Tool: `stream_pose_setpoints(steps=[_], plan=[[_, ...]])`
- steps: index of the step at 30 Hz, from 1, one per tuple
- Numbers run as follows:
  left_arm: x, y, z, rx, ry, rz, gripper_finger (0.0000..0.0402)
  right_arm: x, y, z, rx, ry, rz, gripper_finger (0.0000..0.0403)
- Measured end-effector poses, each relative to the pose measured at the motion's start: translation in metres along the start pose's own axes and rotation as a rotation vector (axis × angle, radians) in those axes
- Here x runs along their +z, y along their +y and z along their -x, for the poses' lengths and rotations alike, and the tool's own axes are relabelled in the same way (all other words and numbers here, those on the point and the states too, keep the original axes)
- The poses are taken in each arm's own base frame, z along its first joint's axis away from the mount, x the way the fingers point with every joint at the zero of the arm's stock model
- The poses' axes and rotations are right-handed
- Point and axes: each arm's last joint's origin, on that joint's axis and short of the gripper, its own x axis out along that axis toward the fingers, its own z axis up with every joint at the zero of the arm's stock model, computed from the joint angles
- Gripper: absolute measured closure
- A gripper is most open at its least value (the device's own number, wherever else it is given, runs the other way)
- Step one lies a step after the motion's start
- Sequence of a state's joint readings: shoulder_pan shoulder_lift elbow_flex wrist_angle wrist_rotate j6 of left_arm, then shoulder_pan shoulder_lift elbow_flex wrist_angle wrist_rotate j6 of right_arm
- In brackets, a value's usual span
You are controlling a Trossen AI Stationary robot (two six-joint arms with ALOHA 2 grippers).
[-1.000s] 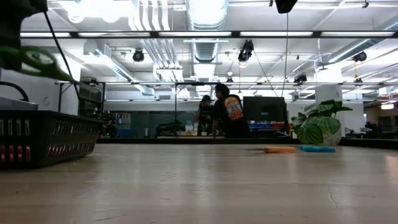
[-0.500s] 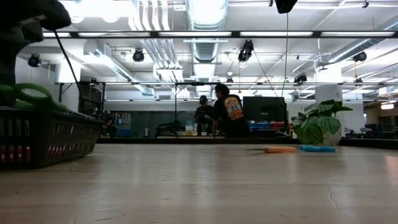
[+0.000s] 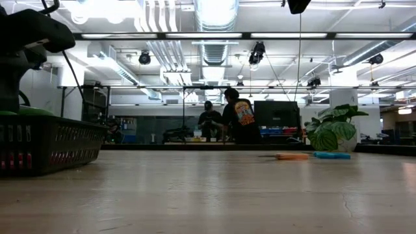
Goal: Pick & Place Paint Supplies
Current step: Put the green scissors into the black bin, then put the yellow scissors into the black bin
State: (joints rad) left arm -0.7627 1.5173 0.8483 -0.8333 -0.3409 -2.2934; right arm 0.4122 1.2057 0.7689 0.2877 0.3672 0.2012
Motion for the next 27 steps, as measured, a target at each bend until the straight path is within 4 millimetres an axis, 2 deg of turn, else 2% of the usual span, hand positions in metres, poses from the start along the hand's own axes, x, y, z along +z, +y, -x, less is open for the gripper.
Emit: stream_pose_setpoints(steps=[11,21,27], plan=[[0.000,-0.002,0.000,-0.010,-0.001,-0.012,0.0334,0.000,0.000,0.000,0.000,0.000,0.000,0.0194],[0.002,-0.002,0.003,-0.021,0.004,-0.016,0.0330,0.000,0.000,0.000,0.000,0.000,0.000,0.0194],[0.006,-0.010,0.022,-0.066,-0.031,-0.080,0.0329,0.000,0.000,0.000,0.000,0.001,0.000,0.0194]])
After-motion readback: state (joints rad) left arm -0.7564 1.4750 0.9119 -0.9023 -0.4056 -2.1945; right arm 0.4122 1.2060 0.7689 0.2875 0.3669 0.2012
